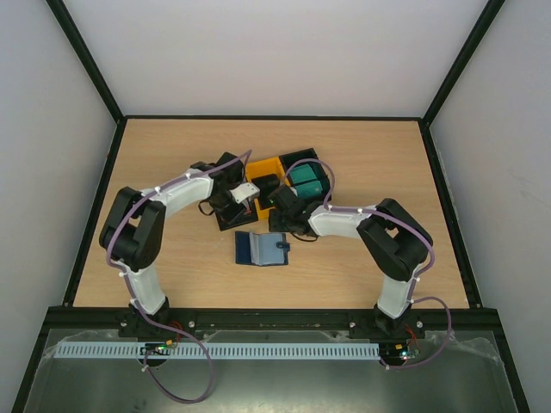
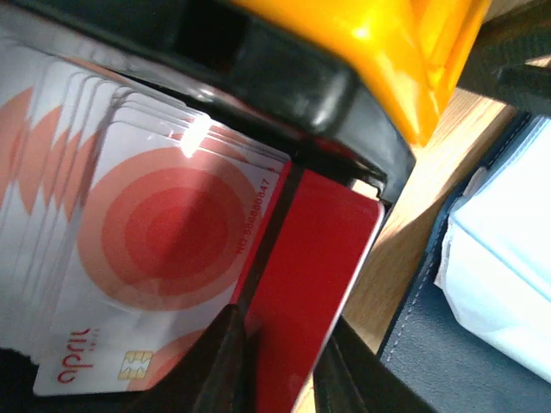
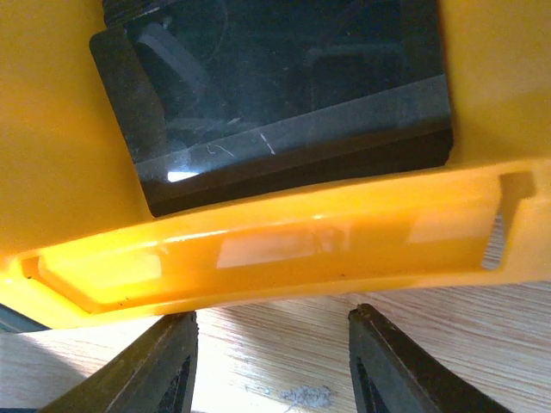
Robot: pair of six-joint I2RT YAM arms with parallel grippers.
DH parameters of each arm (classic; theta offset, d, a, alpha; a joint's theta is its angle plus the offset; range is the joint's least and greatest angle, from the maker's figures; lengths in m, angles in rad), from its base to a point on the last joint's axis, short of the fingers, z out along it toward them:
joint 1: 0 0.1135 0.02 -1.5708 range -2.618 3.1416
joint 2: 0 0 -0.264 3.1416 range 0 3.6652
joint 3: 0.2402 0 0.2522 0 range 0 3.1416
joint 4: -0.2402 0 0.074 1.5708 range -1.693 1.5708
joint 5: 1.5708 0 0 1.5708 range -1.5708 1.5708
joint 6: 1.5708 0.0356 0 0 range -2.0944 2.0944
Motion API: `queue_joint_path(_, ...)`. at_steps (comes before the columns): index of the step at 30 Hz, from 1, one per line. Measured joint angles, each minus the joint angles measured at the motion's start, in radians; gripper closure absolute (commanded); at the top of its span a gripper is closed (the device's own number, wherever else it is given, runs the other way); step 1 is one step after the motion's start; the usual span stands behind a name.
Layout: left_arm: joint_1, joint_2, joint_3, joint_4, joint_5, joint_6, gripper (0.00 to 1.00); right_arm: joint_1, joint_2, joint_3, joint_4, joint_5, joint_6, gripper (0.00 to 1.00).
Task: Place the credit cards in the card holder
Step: Pick up the credit card from the storage box.
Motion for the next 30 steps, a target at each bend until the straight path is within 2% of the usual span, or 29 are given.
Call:
queue_joint_path(4,0.0,-0.011,0.005,-0.002,-0.007,0.011,0.87,-0.001,-0.007,-0.006,0.002,0.001,0.001,0.52)
queue_joint_path(8,0.0,-0.045,0.005,0.004,-0.017,0.01,0.97,-0.001,-0.018,-0.009,0.001,0.0,0.001,0.52)
queue_joint_path(15,-0.005,-0.069,0.006,0.01,-0.026,0.007,0.98,-0.001,-0.022,-0.01,-0.001,0.0,0.002,0.52)
queue_joint_path(19,-0.005,-0.081,0.018,0.002,-0.03,-0.007,0.98,-0.001,-0.04,-0.012,-0.006,0.0,0.006,0.49)
queue_joint_path(26,0.012,-0.25,0.063,-0.027,0.06,-0.121,0.97,-0.003,-0.237,-0.02,-0.004,0.001,0.032,0.38)
queue_joint_path(30,0.017,-0.36,0.104,0.001,0.111,-0.304,0.98,-0.005,-0.364,-0.019,0.008,-0.045,0.061,0.33)
